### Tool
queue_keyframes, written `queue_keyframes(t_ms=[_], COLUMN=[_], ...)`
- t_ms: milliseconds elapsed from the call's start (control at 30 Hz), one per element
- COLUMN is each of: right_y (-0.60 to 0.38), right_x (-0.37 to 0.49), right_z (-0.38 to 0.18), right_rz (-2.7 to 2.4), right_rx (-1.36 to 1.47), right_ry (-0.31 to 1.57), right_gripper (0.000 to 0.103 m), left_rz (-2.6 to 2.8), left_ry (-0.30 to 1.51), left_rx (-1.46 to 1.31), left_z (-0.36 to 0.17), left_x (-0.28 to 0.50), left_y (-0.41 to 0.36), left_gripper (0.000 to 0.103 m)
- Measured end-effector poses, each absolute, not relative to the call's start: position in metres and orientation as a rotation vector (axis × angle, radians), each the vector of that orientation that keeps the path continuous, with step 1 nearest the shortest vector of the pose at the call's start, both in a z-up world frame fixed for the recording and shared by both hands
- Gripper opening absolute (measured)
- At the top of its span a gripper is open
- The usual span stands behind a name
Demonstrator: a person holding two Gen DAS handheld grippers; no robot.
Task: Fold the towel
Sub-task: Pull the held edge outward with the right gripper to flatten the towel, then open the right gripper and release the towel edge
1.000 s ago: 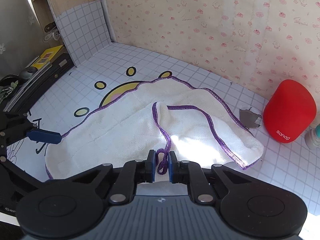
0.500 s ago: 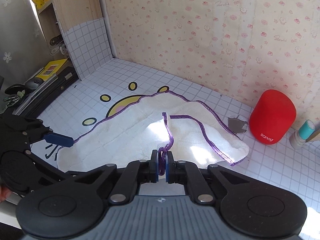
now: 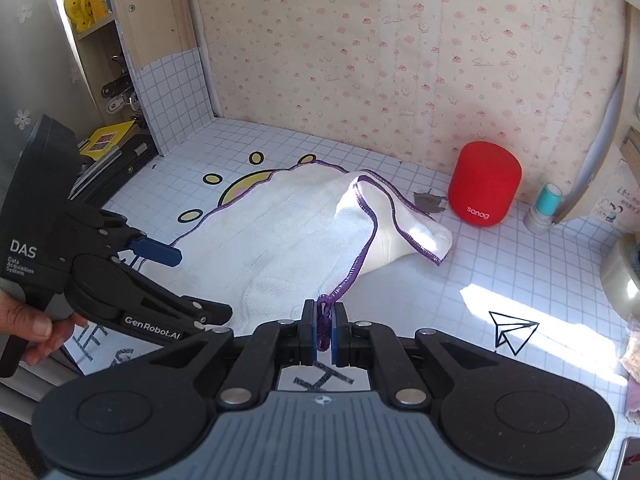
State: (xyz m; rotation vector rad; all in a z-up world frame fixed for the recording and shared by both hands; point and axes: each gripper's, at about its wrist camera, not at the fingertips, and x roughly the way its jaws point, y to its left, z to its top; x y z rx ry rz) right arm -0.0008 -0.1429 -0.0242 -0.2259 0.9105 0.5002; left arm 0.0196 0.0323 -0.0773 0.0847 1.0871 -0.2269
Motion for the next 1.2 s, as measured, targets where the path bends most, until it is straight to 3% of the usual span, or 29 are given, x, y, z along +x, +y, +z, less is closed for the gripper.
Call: queue_keyframes(t_ms=[733,800,867,933,1200], right_y=[-0.202,-0.202,-0.202,-0.202,-0.192], right_x=[-0.058,-0.058,-0.058,-0.055,-0.020], right_z=[-0.066,-0.067,-0.065,-0.060,-0.020], right_rz=[0.300,0.293,0.277,0.249,0.258], right_rx=[-0.183,-0.197,-0.215,-0.245,-0.278], right_ry=[1.077,1.080,1.071,1.055,0.923], right_gripper=[0.006,0.011,0.037,0.050,0.063], left_rz=[-0.327,-0.331,-0.330,-0.327,-0.301], left_ry=[1.102,1.104,1.103,1.101,1.105], left_rx=[0.159,0.162,0.167,0.174,0.190], left_z=[-0.088,-0.089,-0.089,-0.089,-0.092], left_x=[0.006,0.005,0.004,0.004,0.007], left_y=[0.011,0.009,0.008,0.008,0.007], left_gripper=[0.082,0.082,0.082,0.082,0.082])
